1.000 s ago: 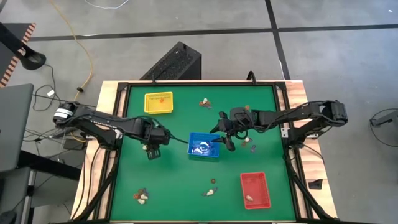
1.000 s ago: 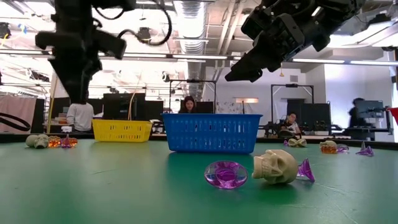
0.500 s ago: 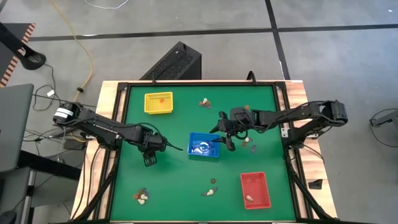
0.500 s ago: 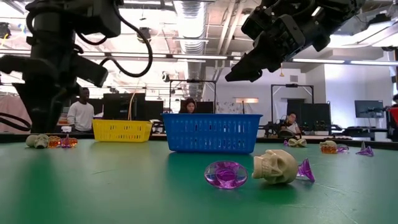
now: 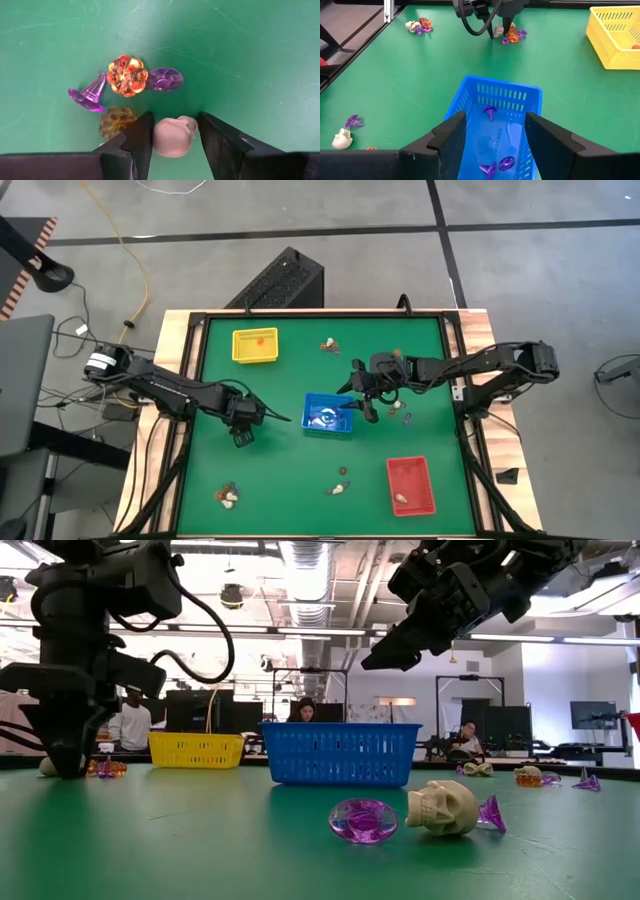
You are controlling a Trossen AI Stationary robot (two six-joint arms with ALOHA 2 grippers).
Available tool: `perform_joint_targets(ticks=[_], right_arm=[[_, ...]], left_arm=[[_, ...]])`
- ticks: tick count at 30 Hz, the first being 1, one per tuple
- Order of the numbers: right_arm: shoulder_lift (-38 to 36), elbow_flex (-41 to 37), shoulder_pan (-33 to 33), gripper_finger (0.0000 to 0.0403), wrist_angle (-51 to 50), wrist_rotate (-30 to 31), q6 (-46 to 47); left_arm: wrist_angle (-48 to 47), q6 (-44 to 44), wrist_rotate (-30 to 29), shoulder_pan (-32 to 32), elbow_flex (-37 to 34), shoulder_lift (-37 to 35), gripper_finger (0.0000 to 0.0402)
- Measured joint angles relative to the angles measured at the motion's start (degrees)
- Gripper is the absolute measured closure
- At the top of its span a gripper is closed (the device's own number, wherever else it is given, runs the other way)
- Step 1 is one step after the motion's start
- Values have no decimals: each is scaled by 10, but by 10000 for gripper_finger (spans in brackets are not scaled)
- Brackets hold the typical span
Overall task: Sort Halloween decoration
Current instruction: Put the skull toy into the red bin
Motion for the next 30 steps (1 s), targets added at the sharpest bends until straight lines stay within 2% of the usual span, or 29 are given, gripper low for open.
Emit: perform_joint_targets(ticks=[9,19,23,27,30], right_arm=[[0,0,0,168,2,0,0],[0,0,0,168,5,0,0],[0,0,0,168,5,0,0],[0,0,0,168,4,0,0],[0,0,0,168,5,0,0]], left_arm=[[-1,0,14,0,-1,1,259],[-5,0,23,0,-1,1,325],[-12,13,23,0,10,3,323],[-39,37,27,-1,35,4,294],[-42,57,26,0,55,3,294]])
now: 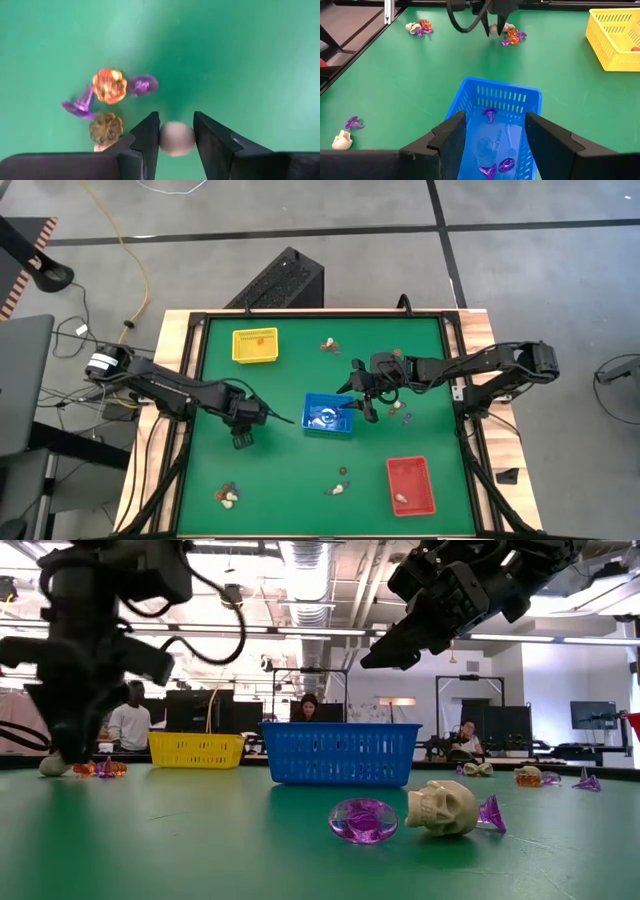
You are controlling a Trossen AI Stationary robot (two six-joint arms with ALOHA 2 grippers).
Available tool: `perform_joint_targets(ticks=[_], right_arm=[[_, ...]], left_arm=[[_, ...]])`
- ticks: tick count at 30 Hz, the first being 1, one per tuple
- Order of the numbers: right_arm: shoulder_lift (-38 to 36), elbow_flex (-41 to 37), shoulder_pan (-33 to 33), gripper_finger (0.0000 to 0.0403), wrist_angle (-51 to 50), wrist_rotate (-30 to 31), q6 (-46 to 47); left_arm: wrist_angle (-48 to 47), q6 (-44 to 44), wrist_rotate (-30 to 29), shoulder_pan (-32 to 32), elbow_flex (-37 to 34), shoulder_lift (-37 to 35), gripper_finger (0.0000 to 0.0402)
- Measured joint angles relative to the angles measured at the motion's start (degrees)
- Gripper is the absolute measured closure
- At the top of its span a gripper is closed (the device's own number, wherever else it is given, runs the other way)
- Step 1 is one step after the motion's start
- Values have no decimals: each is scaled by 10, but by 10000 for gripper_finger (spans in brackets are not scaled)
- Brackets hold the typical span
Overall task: Sort Halloween decoration
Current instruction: Put the skull toy into the red bin
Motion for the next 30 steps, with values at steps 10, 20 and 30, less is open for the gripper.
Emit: perform_joint_targets(ticks=[10,20,30], right_arm=[[0,0,0,168,0,0,0],[-30,0,0,168,-65,0,1],[-176,0,44,168,-181,27,117]], left_arm=[[82,99,-1,0,67,-1,350],[463,266,21,0,53,20,351],[878,297,135,3,80,214,377]])
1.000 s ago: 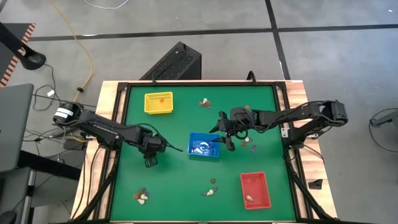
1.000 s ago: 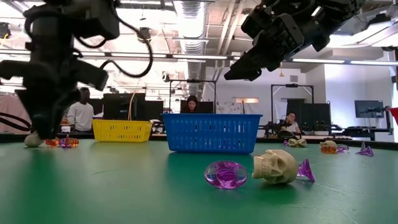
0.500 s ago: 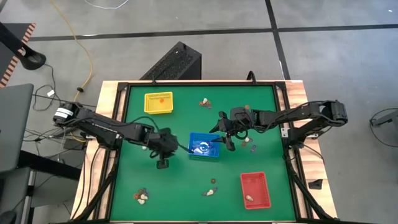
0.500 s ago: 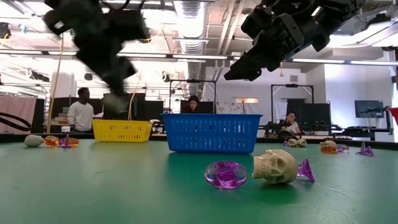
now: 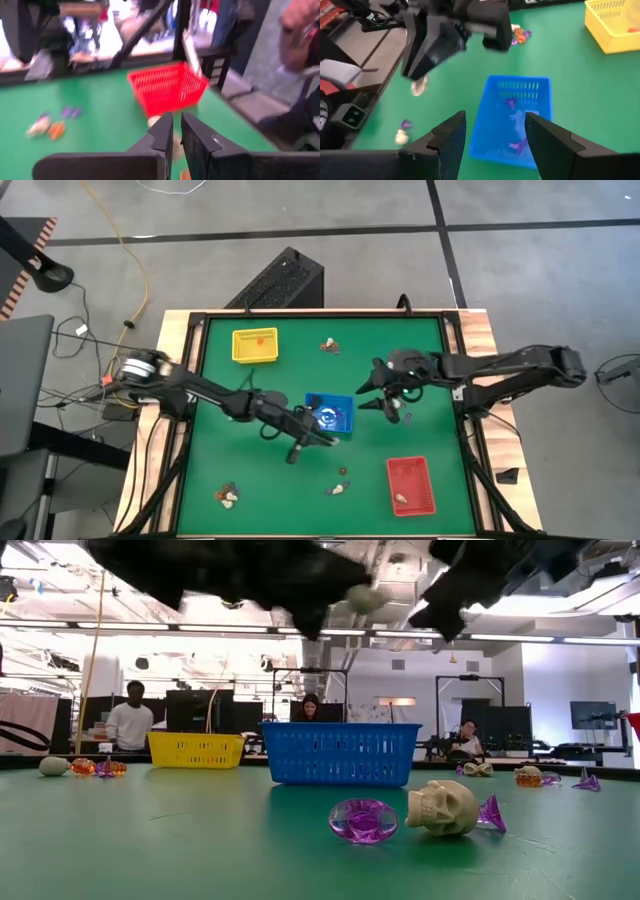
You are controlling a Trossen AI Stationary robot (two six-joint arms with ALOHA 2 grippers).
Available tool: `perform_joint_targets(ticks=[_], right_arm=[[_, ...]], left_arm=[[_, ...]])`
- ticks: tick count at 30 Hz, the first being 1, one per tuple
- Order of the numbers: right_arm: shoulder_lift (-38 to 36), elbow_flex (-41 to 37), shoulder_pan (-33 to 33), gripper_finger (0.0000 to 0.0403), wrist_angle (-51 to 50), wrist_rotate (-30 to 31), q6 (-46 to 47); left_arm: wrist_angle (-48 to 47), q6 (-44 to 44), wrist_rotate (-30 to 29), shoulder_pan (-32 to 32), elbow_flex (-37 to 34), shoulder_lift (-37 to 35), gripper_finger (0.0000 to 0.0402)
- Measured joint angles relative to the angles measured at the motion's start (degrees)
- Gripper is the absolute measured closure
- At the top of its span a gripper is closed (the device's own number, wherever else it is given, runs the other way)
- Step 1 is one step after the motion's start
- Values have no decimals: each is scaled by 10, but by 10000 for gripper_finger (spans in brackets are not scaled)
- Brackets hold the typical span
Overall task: Sort Halloween decoration
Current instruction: Put the skull toy into the red bin
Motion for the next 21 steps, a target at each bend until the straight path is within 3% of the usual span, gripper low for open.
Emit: perform_joint_targets(ticks=[4,11,15,21], right_arm=[[-25,0,84,168,-52,112,54],[-27,0,277,168,-161,376,207],[-27,-1,383,168,-181,480,295],[-27,-1,487,168,-168,568,356]], left_arm=[[57,-13,57,0,96,109,391],[0,-47,140,-13,345,288,401],[-128,-38,155,-21,452,321,401],[-379,18,129,-43,536,309,401]])
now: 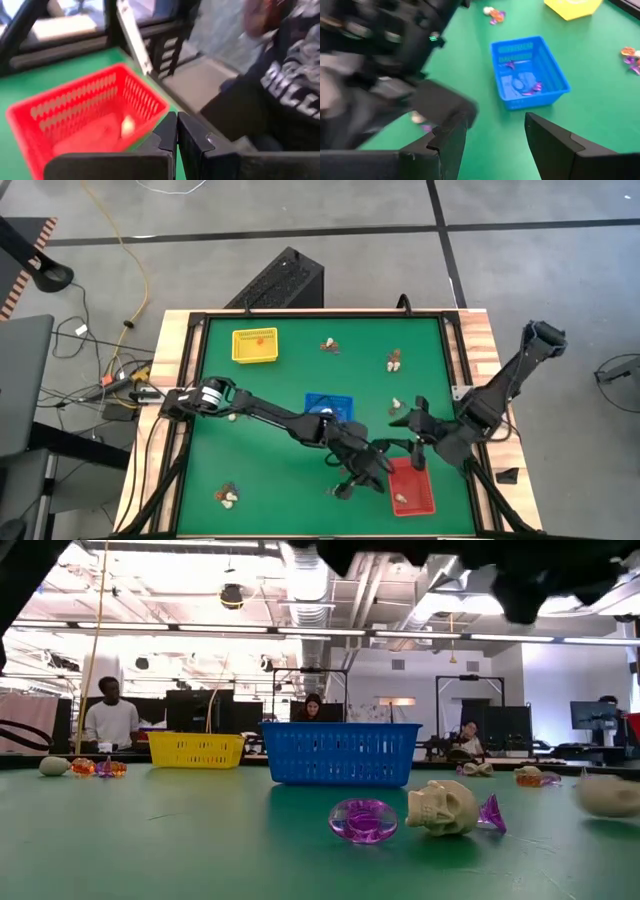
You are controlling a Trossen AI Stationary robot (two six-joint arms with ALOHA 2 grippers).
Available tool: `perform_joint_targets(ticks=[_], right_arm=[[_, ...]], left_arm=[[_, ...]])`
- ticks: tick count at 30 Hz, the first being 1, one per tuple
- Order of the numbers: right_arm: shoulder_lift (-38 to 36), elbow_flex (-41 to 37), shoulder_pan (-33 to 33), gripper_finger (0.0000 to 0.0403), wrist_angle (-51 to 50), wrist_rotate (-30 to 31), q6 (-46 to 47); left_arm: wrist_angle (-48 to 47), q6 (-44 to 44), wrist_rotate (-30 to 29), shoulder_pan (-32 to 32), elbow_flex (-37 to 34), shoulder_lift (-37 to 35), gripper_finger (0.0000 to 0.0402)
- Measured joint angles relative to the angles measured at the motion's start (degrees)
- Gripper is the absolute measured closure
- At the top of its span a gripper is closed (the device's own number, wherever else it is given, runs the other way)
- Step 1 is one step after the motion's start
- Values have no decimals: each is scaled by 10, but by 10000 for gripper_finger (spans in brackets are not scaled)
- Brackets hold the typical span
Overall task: Sort Halloween decoration
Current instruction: Put the skull toy into the red bin
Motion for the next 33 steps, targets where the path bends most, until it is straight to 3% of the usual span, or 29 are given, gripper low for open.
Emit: perform_joint_targets(ticks=[5,10,15,25,33], right_arm=[[9,1,32,168,1,37,3],[11,1,21,168,-3,39,-12],[17,1,22,168,-7,38,-21],[51,1,42,168,-2,33,-23],[54,1,33,168,11,33,-23]], left_arm=[[-169,12,-126,-32,26,0,401],[-190,16,-209,-52,27,1,398],[-183,48,-262,-64,27,1,360],[-73,54,-269,-48,13,62,239],[-100,78,-234,-37,13,67,217]])
